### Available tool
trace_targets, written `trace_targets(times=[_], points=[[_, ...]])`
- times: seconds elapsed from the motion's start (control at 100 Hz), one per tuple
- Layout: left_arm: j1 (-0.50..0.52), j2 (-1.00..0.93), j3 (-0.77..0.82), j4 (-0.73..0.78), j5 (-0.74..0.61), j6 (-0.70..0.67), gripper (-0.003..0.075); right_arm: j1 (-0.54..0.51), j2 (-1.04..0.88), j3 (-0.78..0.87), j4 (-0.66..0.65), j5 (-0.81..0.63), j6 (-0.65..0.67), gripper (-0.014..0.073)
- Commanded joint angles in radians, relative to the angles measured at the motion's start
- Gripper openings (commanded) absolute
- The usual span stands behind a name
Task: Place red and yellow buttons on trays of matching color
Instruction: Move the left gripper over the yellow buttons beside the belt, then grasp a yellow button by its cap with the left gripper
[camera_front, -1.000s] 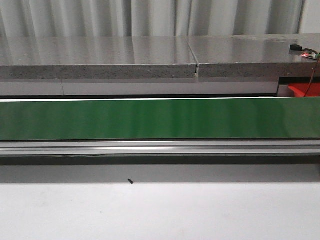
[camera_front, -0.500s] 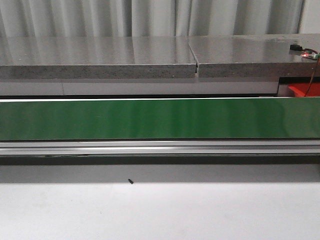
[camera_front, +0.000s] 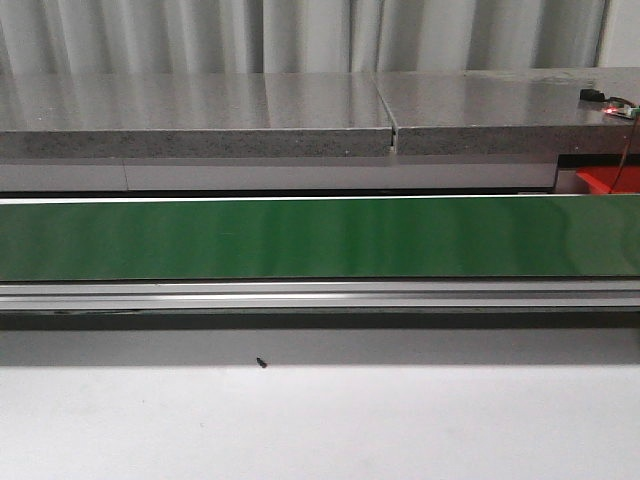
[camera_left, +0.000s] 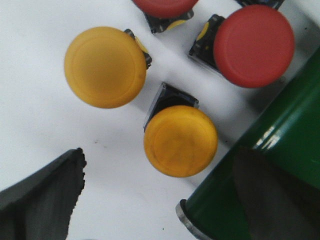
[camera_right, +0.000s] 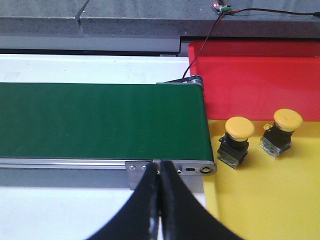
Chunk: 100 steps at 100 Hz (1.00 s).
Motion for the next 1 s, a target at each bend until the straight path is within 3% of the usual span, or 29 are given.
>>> trace_targets(times=[0.0, 0.21, 0.43, 0.62, 0.99], points=[[0.004, -0.025, -0.031, -0.005, -0.034, -0.012, 0.0587, -0.001, 0.006, -0.024, -0.003, -0.079, 0.003, -0.0067], [0.004, -0.011, -0.031, -0.006, -0.089, -0.03, 0.0567, -0.001, 0.006, -0.024, -0.003, -0.079, 0.003, -0.0067], [0.004, -0.009, -0.031, -0.006, -0.106, -0.03, 0.0373, -0.001, 0.006, -0.024, -0.003, -0.079, 0.003, -0.0067], [0.004, -0.009, -0.031, -0.006, -0.095, -0.03, 0.0262, -0.001, 0.006, -0.024, -0.003, -0.079, 0.003, -0.0067], [0.004, -0.065, -0.031, 0.0, -0.076, -0.016, 0.023, -0.001, 0.006, -0.024, -0.003, -0.079, 0.003, -0.0067]])
